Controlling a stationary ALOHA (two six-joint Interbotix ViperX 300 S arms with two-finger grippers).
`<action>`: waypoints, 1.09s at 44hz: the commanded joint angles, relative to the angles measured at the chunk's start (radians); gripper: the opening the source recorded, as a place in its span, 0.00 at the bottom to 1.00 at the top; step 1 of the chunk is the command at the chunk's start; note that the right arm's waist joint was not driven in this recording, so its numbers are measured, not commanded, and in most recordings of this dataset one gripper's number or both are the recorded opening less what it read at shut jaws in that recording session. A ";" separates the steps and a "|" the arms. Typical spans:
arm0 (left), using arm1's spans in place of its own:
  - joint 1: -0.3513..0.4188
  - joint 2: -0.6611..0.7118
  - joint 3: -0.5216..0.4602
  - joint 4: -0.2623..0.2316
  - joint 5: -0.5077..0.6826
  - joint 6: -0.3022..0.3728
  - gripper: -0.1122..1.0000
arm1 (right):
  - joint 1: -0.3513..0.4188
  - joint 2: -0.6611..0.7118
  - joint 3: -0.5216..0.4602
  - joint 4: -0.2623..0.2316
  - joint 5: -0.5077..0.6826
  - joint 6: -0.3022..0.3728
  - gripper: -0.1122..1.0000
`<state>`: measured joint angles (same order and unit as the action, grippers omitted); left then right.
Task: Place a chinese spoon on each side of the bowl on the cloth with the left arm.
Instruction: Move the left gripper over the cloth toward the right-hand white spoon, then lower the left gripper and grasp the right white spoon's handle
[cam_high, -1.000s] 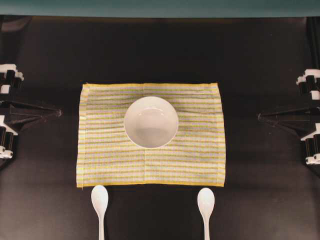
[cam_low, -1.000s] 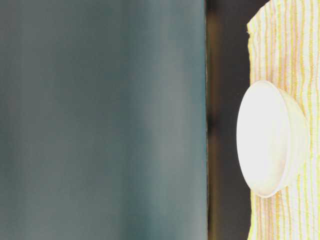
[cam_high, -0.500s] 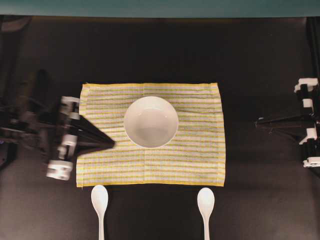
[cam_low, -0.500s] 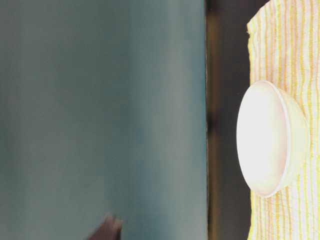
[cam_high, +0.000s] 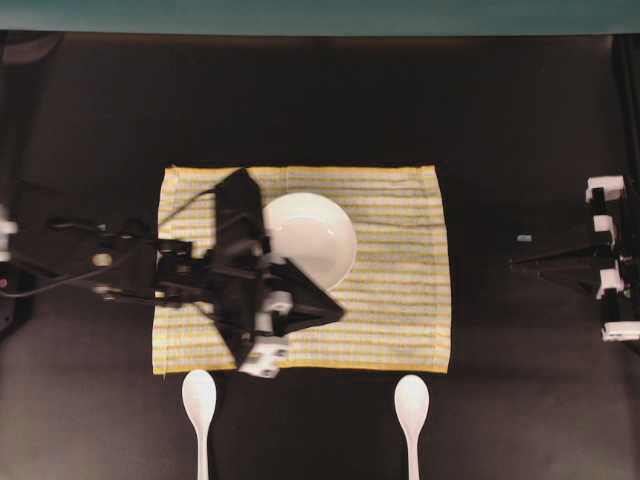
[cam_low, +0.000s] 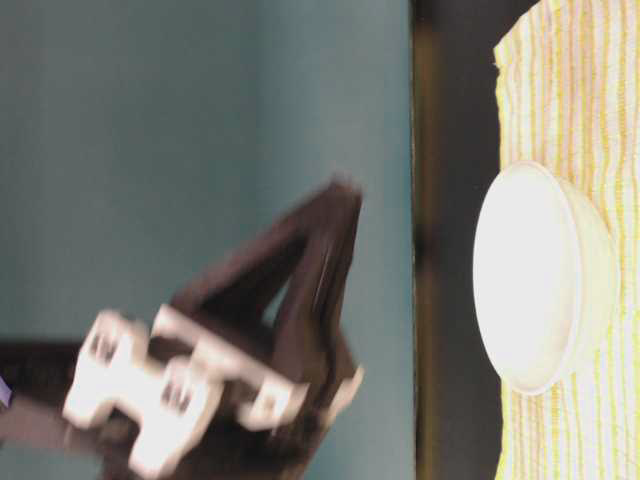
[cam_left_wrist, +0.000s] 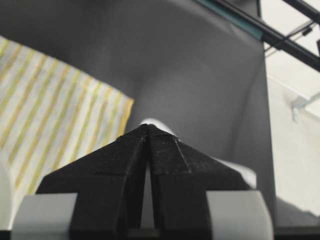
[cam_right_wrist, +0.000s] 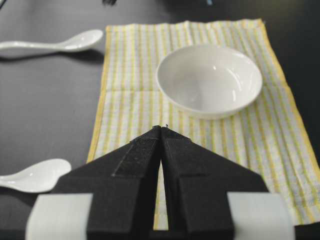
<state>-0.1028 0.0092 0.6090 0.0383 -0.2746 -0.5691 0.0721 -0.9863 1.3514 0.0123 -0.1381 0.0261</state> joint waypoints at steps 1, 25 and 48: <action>-0.002 0.037 -0.058 0.003 -0.005 -0.005 0.16 | 0.000 0.005 -0.005 0.003 -0.014 -0.006 0.10; -0.028 0.325 -0.229 0.003 -0.006 -0.049 0.84 | 0.000 -0.015 -0.002 0.002 -0.009 0.006 0.10; -0.052 0.460 -0.351 0.003 0.041 -0.032 0.83 | 0.000 -0.018 0.002 0.003 -0.011 0.005 0.10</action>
<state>-0.1549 0.4663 0.2853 0.0383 -0.2500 -0.6044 0.0721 -1.0094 1.3560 0.0123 -0.1442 0.0261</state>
